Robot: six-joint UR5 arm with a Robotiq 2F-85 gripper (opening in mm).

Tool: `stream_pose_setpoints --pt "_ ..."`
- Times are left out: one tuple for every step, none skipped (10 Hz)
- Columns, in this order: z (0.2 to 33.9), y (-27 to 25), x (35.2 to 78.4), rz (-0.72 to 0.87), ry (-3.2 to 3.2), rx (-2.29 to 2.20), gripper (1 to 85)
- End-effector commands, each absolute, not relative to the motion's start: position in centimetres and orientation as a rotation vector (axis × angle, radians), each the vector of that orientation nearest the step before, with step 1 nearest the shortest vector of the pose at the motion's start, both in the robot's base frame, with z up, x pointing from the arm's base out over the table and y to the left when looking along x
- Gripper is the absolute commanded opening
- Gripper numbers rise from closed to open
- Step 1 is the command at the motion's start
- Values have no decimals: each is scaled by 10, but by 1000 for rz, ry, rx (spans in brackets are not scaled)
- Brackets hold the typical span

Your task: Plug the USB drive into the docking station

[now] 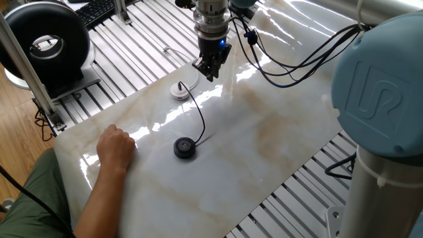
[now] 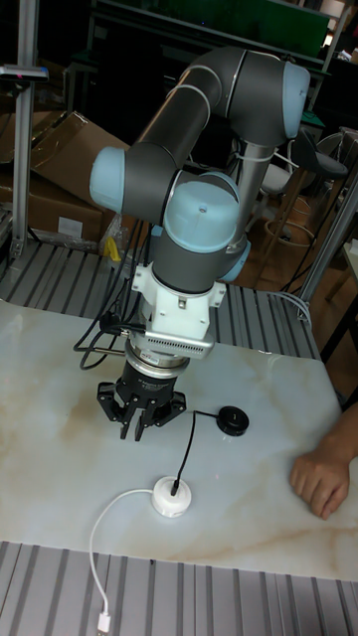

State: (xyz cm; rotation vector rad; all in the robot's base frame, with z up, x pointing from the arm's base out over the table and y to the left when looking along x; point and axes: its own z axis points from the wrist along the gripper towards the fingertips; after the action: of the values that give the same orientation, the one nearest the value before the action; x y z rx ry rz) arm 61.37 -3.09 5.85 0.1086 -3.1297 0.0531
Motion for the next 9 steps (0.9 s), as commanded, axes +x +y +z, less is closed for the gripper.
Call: stream_pose_setpoints --pt "59 -28 616 44 -3137 122 253" --pt "60 -26 617 35 -3140 119 253" --pt "60 -25 618 35 -3141 110 253" --pt "59 -23 618 23 -3142 88 253" --pt "59 -23 618 20 -3141 74 250" --pt "59 -22 617 15 -3141 71 243" --pt "58 -22 617 11 -3142 66 240" --pt "58 -20 617 -4 -3142 64 233" --pt "58 -20 617 -6 -3142 61 233"
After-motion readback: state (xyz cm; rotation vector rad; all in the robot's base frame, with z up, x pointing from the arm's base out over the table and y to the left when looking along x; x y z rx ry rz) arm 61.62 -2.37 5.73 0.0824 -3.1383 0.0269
